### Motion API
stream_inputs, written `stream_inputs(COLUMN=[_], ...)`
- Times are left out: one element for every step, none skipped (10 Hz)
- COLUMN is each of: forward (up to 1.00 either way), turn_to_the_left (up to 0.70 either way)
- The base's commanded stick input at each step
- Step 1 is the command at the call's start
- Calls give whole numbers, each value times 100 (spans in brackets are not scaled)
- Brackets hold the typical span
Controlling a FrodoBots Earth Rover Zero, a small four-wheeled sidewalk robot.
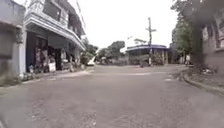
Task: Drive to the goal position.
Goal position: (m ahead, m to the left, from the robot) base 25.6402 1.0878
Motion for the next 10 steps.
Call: stream_inputs(forward=[70,70,70,70,70,70,70,70,70,70], turn_to_the_left=[0,0,0,0,0,0,0,0,0,0])
